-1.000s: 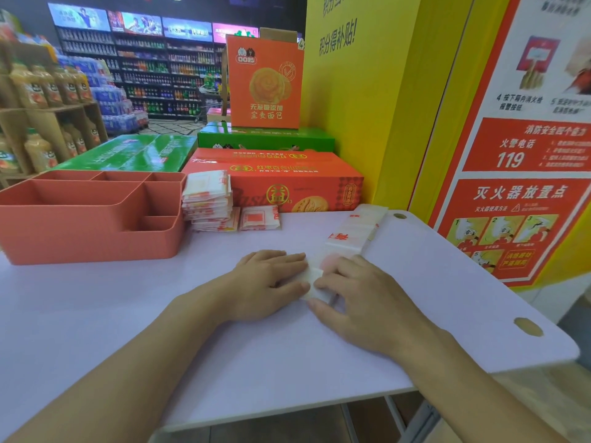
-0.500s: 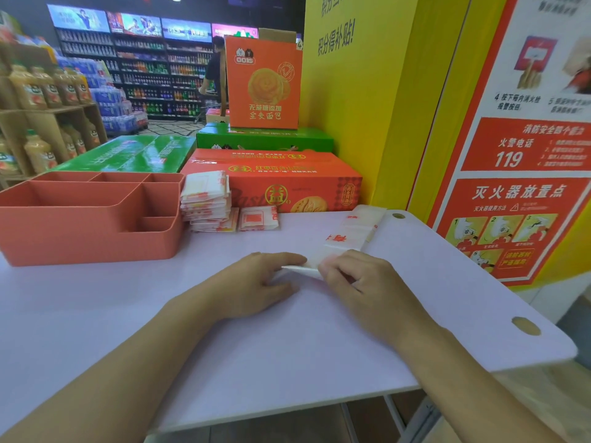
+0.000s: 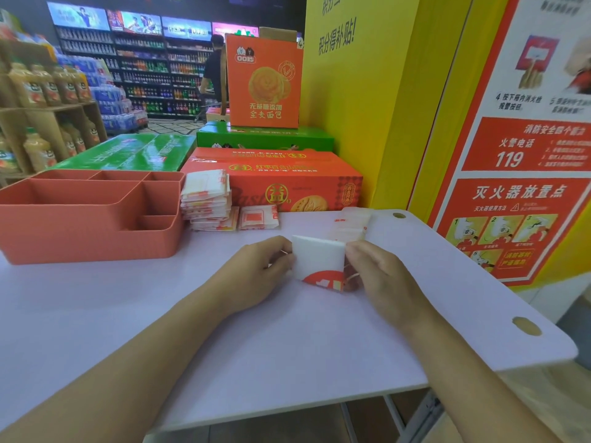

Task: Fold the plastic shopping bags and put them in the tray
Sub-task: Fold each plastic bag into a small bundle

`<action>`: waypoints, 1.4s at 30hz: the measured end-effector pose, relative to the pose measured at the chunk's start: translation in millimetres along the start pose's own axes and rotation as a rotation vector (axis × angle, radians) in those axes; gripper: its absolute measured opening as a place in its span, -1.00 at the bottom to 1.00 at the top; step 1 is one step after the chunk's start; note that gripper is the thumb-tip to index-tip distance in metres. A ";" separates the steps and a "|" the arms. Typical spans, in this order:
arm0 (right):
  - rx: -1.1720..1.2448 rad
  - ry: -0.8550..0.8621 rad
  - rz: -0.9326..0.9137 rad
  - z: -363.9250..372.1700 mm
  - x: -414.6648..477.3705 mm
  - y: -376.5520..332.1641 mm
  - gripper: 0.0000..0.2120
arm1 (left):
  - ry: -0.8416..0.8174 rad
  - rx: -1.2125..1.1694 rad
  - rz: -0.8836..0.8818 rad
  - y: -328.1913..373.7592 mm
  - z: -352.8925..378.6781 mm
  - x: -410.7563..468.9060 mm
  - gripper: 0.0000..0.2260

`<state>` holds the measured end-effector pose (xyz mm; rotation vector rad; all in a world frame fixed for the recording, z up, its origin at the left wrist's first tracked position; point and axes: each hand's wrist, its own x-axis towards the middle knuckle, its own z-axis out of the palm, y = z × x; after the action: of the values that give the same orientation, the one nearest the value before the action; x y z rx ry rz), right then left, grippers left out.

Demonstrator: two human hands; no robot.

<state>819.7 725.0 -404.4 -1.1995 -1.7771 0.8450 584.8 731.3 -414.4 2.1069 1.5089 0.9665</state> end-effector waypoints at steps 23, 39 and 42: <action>-0.220 0.077 0.087 1.7 5.8 8.6 -0.78 | 0.023 0.012 -0.119 7.6 8.6 0.6 -0.87; -0.602 -0.014 -0.093 8.4 4.7 9.5 -0.67 | -0.018 0.381 0.085 10.8 20.1 -1.2 -0.70; -0.706 -0.005 -0.172 11.3 2.2 8.2 -0.75 | -0.101 0.434 0.147 10.6 22.9 0.1 -0.64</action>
<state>812.4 728.7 -415.9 -1.4343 -2.2285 0.1001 608.4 729.6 -423.4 2.5531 1.6459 0.6034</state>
